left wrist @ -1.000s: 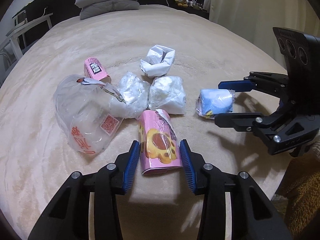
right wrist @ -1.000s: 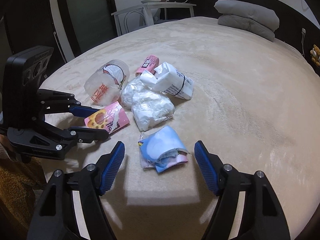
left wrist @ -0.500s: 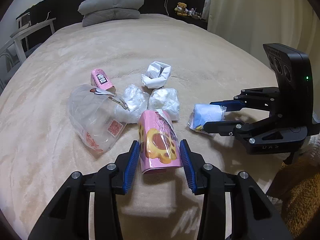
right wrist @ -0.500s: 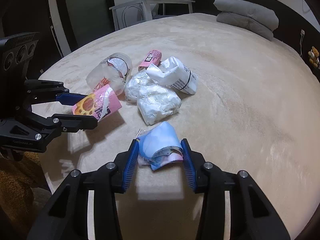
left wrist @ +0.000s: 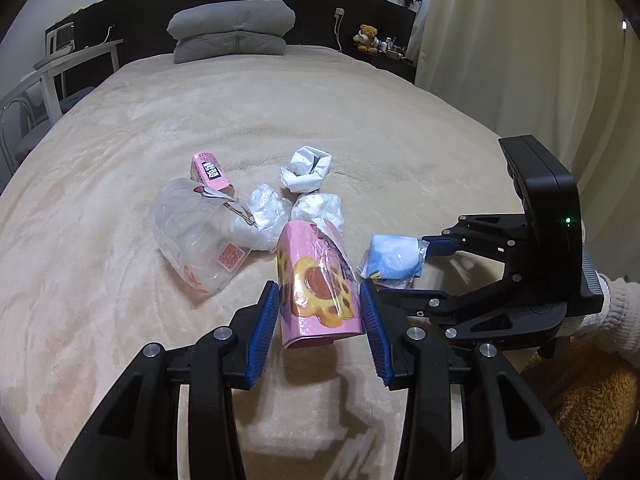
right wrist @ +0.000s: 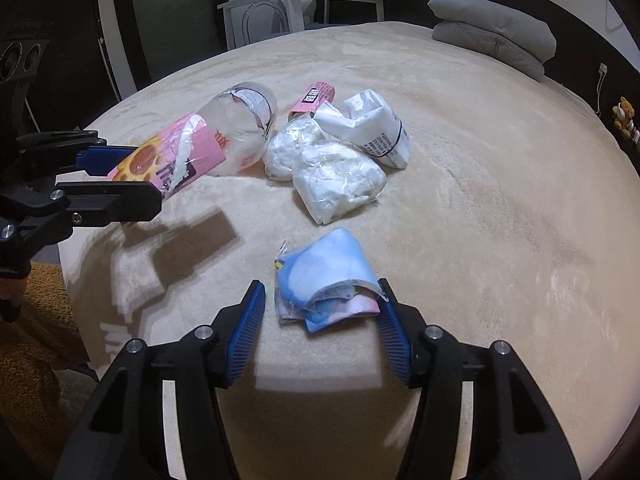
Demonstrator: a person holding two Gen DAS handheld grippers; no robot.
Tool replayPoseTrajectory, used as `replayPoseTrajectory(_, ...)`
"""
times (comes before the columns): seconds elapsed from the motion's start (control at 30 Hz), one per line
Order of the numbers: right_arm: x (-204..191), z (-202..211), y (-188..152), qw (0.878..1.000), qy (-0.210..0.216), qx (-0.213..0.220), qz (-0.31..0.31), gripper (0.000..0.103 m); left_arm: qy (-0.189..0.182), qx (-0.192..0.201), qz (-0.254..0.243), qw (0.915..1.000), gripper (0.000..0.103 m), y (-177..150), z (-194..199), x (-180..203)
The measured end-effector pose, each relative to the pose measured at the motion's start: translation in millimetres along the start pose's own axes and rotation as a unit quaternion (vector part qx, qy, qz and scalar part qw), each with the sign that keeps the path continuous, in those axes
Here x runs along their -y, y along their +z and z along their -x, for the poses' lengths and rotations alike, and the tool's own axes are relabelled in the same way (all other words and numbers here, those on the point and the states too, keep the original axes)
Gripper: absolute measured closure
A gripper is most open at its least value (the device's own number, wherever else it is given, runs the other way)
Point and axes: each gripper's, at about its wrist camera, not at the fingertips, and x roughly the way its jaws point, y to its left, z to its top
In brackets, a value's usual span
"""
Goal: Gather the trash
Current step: 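Grasp the pink cookie box with the left tool while the right tool grasps the blue wrapper, then carry the pink box and blue wrapper down over the trash bag with both tools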
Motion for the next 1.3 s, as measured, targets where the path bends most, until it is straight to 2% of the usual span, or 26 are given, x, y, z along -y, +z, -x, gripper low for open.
replayPoseTrajectory(0.03,2,-1,1,1.0,0.0,0.004,-0.003,0.054,0.001,0.0,0.0,1.0,0.062,-1,1,1)
replayPoseTrajectory(0.1,4,-1,3,1.0,-0.003,0.01,-0.003,0.057,0.0,-0.001,-0.001,1.0,0.062,1,-1,0)
replayPoseTrajectory(0.33,-3,11,5,1.0,-0.004,0.02,0.006,0.058,-0.003,0.004,0.002,1.0,0.062,1,4,-1)
replayPoseTrajectory(0.53,-13,57,-2,0.998,0.002,0.06,-0.028,0.058,-0.01,0.023,0.026,0.9994,0.062,-3,24,2)
replayPoseTrajectory(0.6,-16,73,-11,0.997,0.002,0.07,-0.045,0.058,-0.02,0.032,0.049,0.9981,0.062,-6,36,3)
replayPoseTrajectory(0.77,-28,117,-45,0.99,-0.005,0.105,-0.093,0.058,-0.028,0.064,0.067,0.9953,0.062,-35,67,19)
replayPoseTrajectory(1.07,-82,173,-118,0.983,-0.001,0.143,-0.113,0.058,-0.05,0.121,0.079,0.9883,0.062,-102,123,55)
replayPoseTrajectory(1.3,-112,201,-158,0.978,0.012,0.16,-0.132,0.058,-0.057,0.132,0.091,0.9854,0.062,-143,142,78)
